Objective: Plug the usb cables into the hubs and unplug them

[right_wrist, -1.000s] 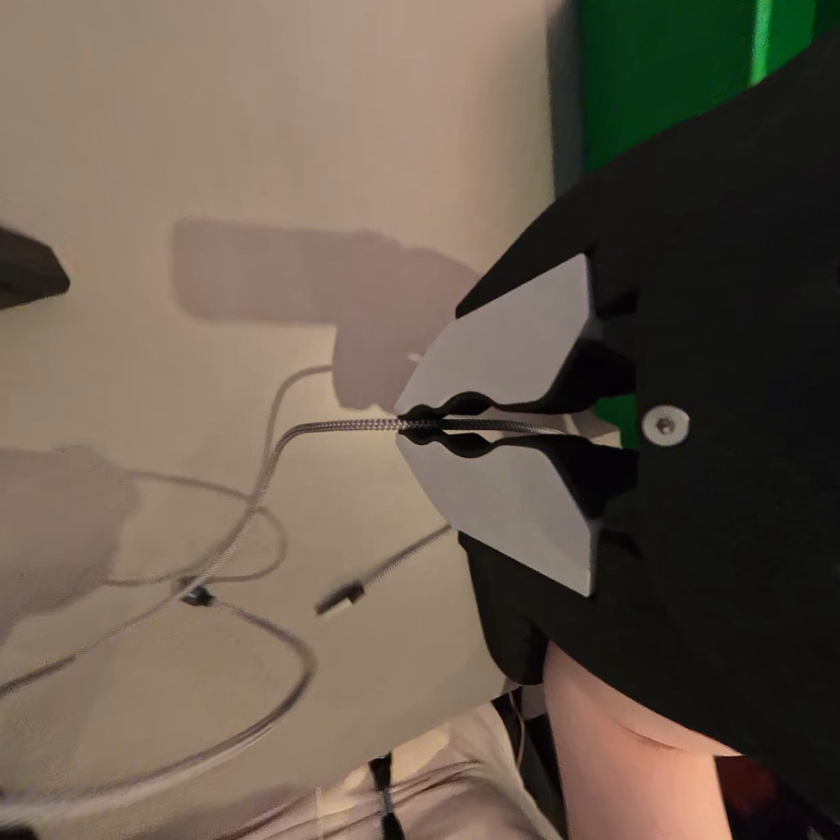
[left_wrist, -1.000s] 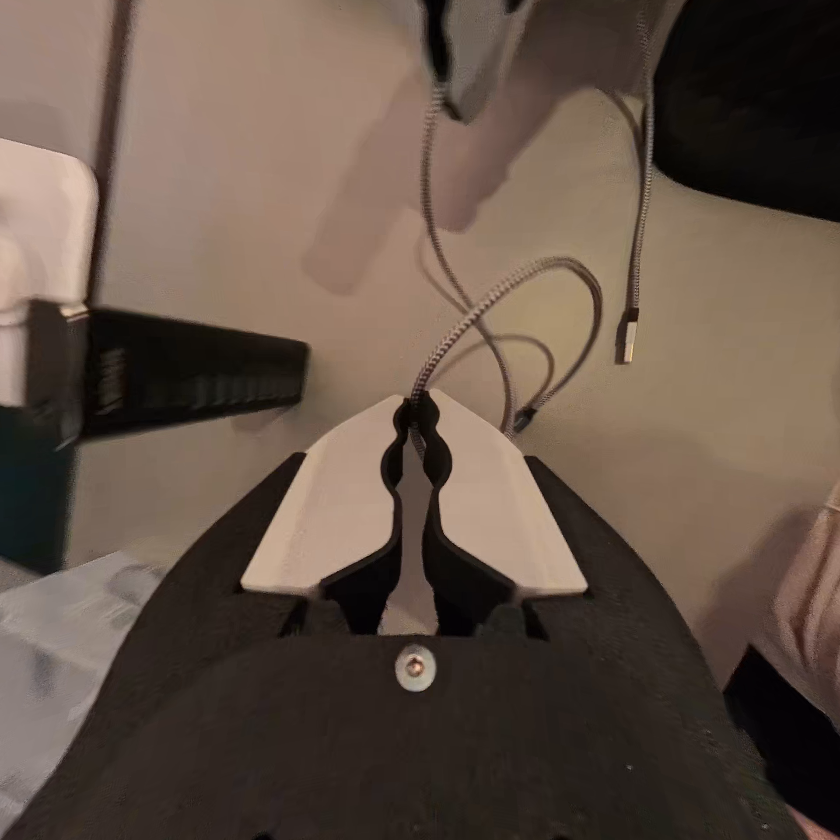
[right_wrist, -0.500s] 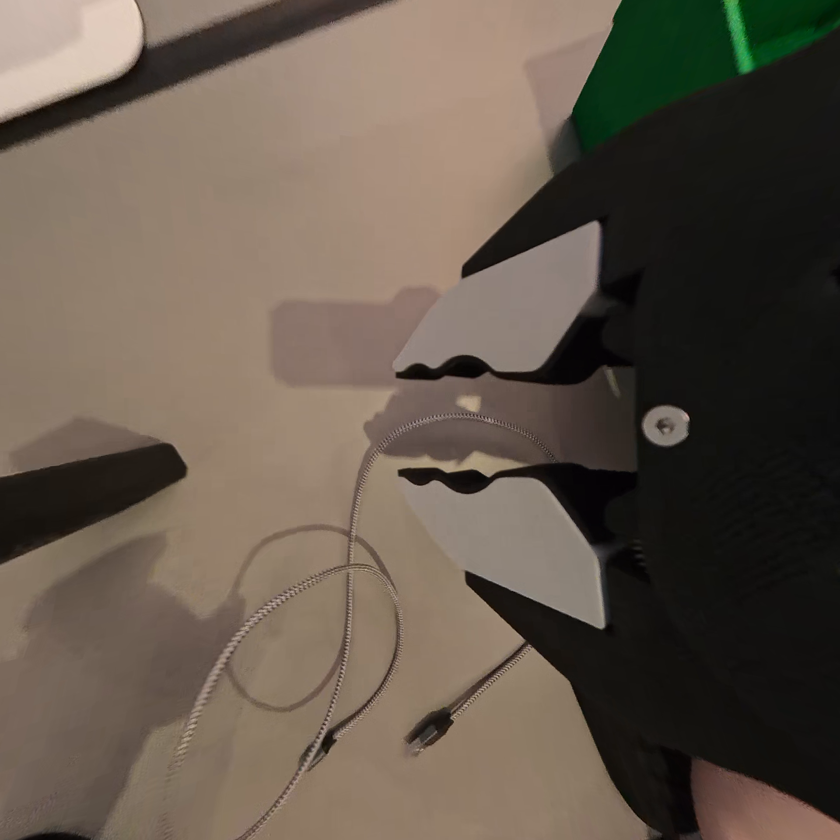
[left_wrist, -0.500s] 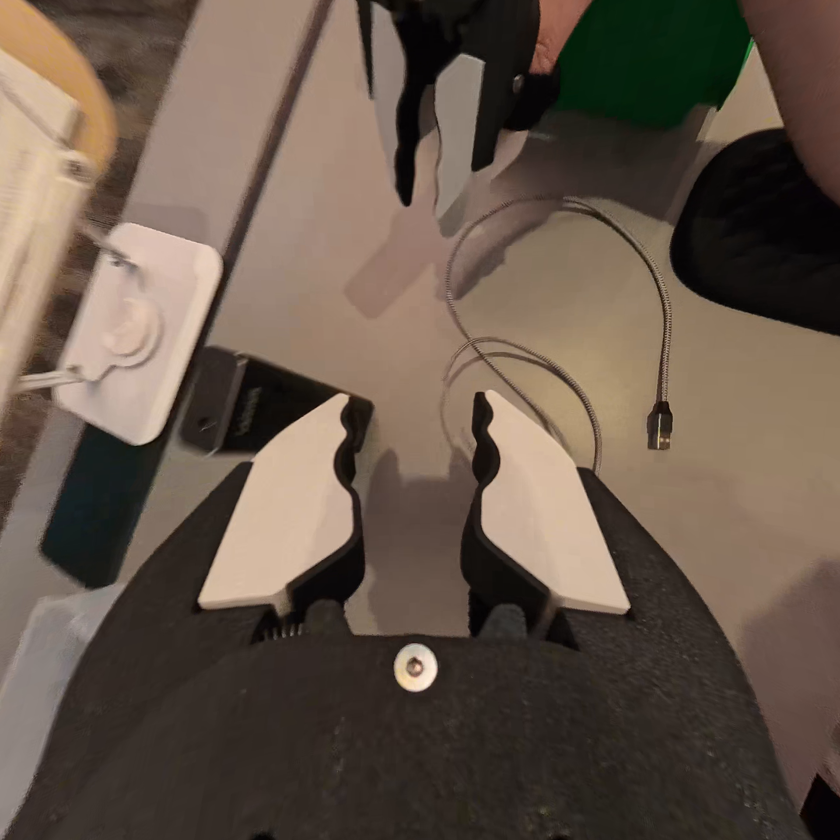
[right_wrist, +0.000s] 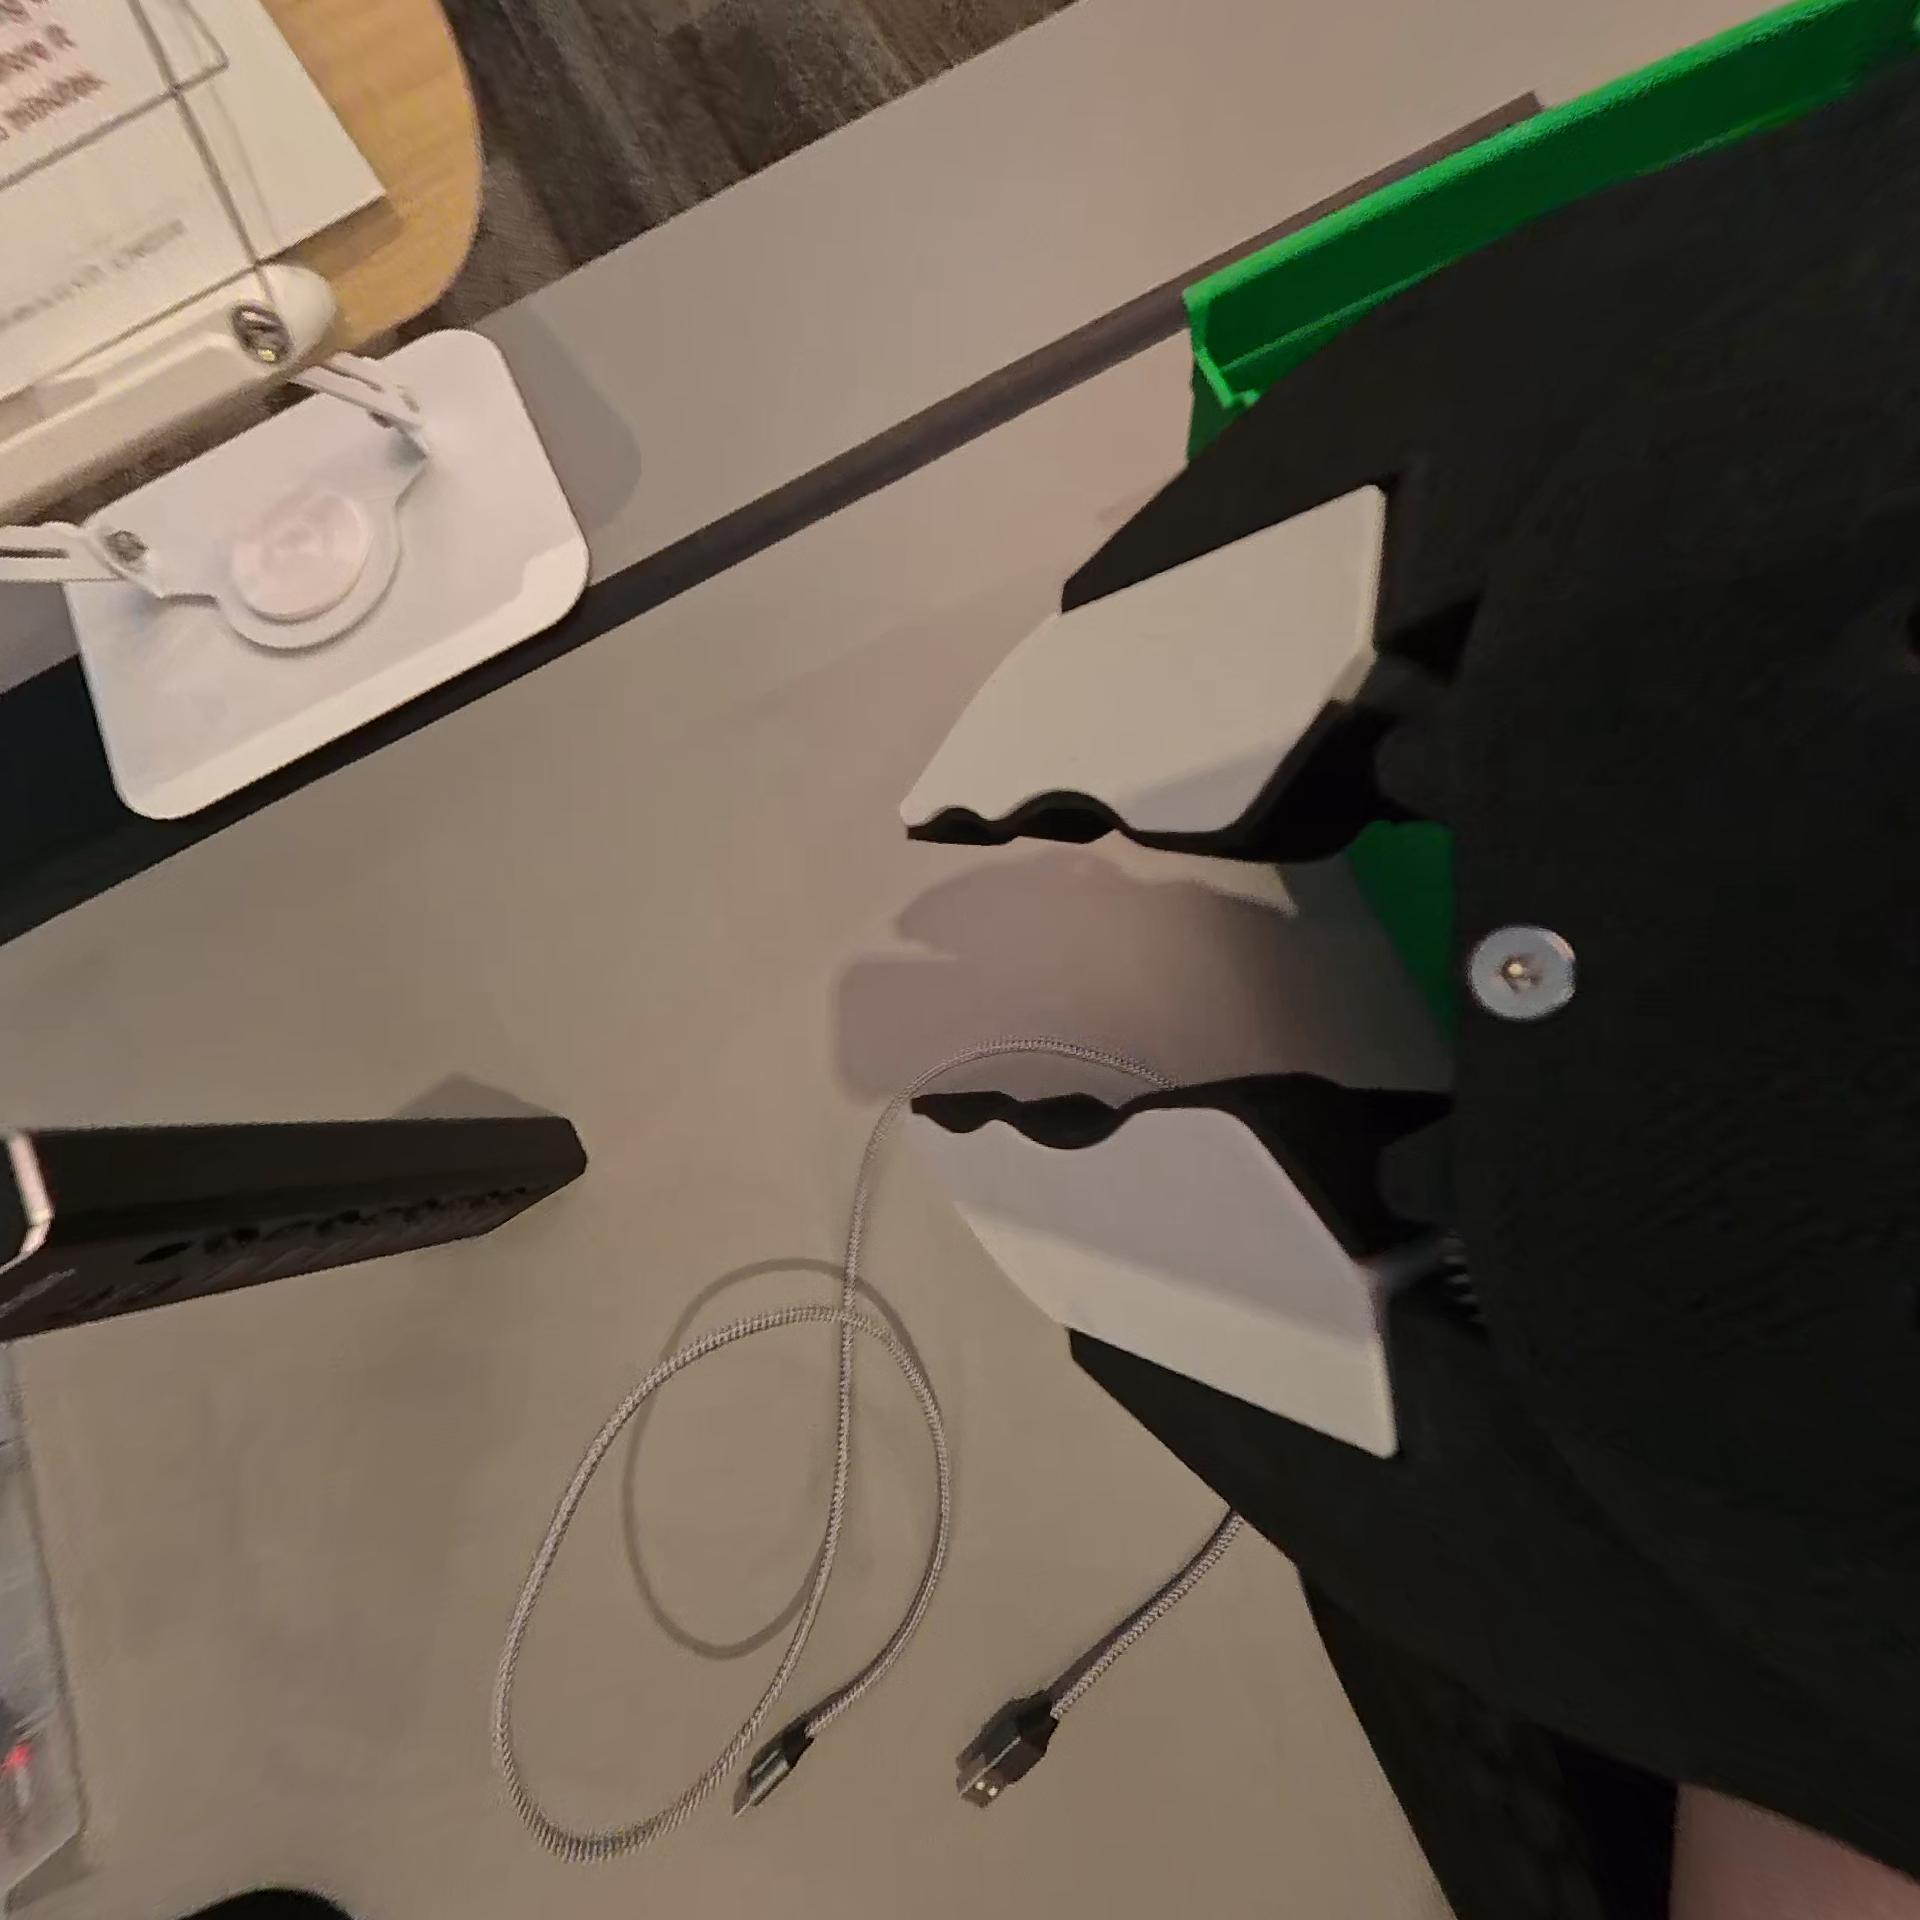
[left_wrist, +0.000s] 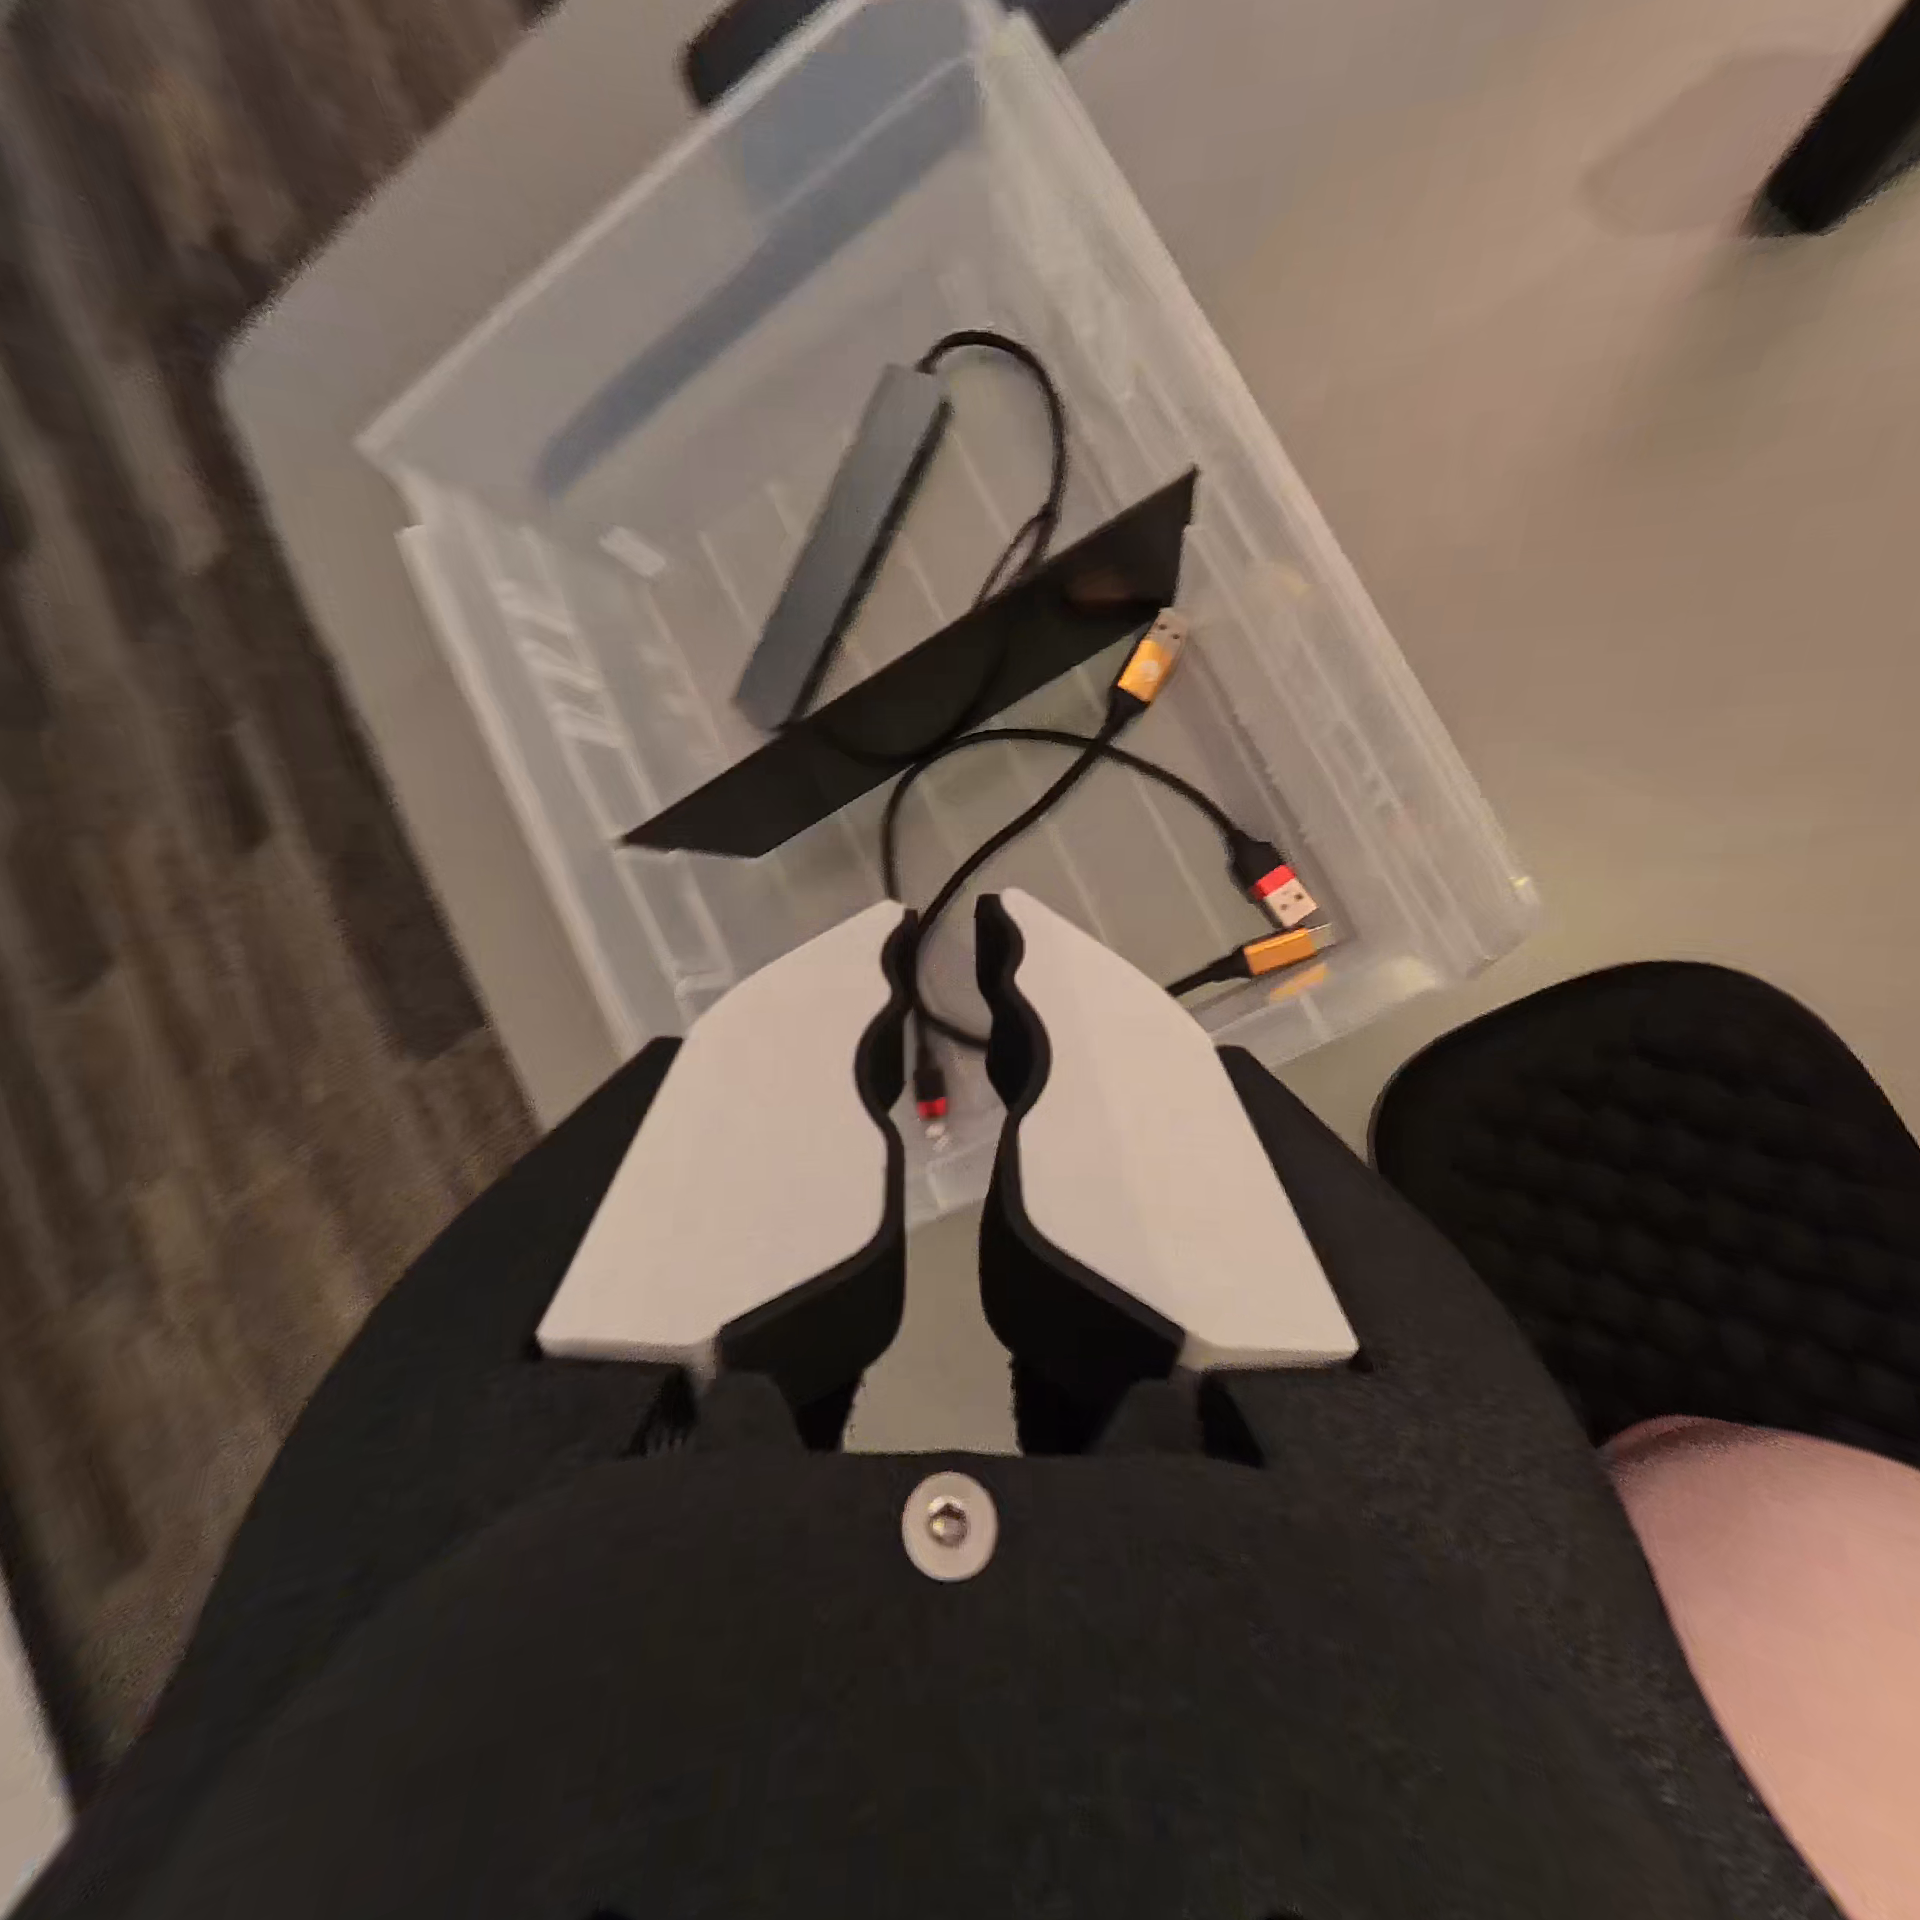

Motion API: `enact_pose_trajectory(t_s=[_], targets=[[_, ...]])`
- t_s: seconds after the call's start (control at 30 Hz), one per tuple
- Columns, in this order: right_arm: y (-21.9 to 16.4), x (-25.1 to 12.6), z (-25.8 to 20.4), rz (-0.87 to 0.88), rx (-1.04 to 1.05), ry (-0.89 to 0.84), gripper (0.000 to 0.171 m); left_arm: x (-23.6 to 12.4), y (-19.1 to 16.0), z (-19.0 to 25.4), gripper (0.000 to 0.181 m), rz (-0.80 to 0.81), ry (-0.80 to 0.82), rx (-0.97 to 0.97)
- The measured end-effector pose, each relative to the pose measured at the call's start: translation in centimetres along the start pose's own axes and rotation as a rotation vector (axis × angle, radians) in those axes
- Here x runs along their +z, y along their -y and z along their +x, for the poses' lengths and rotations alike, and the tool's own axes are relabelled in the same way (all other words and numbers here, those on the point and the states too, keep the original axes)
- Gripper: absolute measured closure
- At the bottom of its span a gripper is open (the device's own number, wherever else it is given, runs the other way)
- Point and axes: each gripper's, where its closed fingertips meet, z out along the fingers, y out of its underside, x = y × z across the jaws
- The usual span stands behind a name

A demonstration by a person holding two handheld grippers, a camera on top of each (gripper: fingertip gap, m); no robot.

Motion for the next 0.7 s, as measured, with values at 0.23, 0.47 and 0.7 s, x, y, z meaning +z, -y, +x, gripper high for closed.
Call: enact_pose_trajectory(t_s=[0.23,0.47,0.7], targets=[[-1.0,-0.7,0.2,-0.005,0.017,0.000,0.124,8.9,-2.9,1.4,0.164,-0.164,-0.232,0.175],[-1.1,-2.0,0.4,0.048,0.038,0.011,0.124,12.3,-4.8,2.1,0.159,-0.222,-0.356,0.150],[-0.8,-2.3,-0.2,0.068,0.016,0.037,0.124,14.2,-4.9,2.3,0.161,-0.214,-0.350,0.220]])
